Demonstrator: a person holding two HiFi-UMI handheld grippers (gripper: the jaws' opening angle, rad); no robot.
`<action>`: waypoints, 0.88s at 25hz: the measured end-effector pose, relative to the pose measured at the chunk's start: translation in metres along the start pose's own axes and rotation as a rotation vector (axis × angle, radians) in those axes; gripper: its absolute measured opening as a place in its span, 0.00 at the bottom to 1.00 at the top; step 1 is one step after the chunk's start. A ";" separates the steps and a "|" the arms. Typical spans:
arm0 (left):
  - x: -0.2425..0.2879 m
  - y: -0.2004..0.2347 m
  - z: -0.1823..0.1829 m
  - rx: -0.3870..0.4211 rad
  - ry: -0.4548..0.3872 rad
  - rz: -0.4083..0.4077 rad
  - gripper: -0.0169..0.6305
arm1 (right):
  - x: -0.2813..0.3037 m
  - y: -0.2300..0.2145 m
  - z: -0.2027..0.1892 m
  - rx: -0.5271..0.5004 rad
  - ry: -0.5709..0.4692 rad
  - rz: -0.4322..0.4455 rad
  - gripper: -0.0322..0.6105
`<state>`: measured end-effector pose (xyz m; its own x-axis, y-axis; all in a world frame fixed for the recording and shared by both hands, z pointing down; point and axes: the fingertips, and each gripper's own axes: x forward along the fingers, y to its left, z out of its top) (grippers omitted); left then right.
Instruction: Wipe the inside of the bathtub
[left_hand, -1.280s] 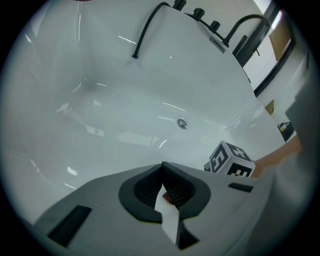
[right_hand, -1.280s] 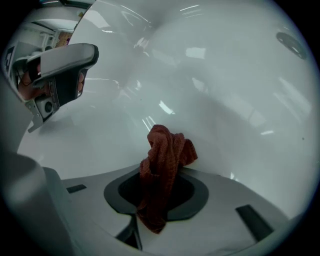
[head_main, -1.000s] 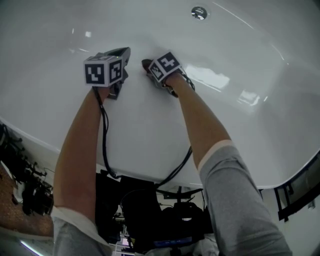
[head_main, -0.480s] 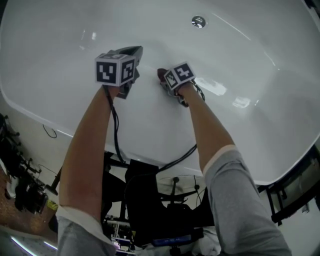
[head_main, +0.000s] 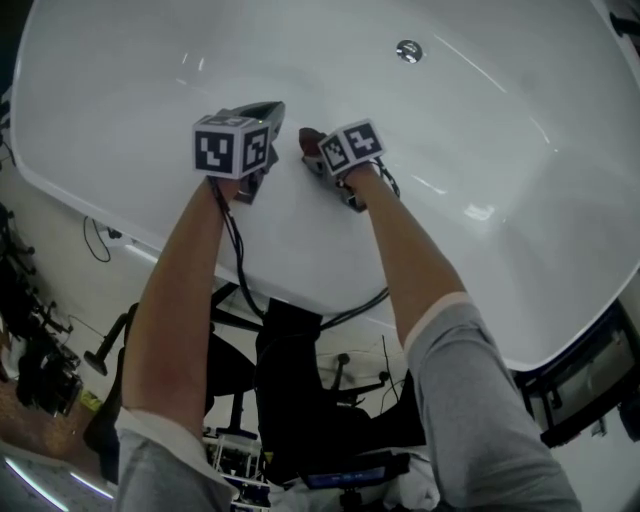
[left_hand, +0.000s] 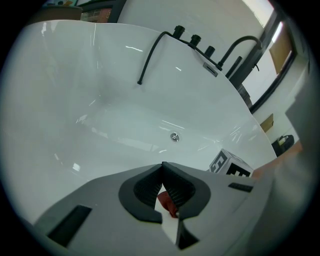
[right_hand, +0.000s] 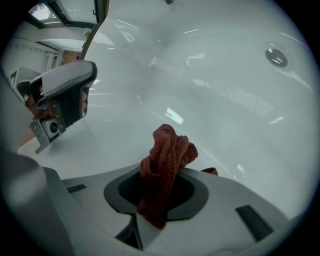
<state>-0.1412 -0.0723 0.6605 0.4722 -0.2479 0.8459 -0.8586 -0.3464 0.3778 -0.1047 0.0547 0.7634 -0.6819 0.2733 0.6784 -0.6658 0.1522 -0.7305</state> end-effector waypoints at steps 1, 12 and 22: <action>-0.002 -0.002 0.001 -0.002 -0.004 -0.003 0.04 | -0.007 -0.011 -0.010 0.013 0.008 -0.017 0.21; -0.023 -0.004 0.005 -0.023 -0.050 -0.010 0.04 | -0.022 -0.009 -0.031 0.032 0.052 -0.088 0.21; -0.055 -0.006 0.018 -0.029 -0.080 0.022 0.04 | -0.013 0.090 0.020 -0.055 -0.027 0.039 0.21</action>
<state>-0.1590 -0.0729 0.6050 0.4666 -0.3271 0.8217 -0.8738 -0.3145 0.3710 -0.1616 0.0457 0.6902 -0.7156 0.2543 0.6505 -0.6214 0.1936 -0.7592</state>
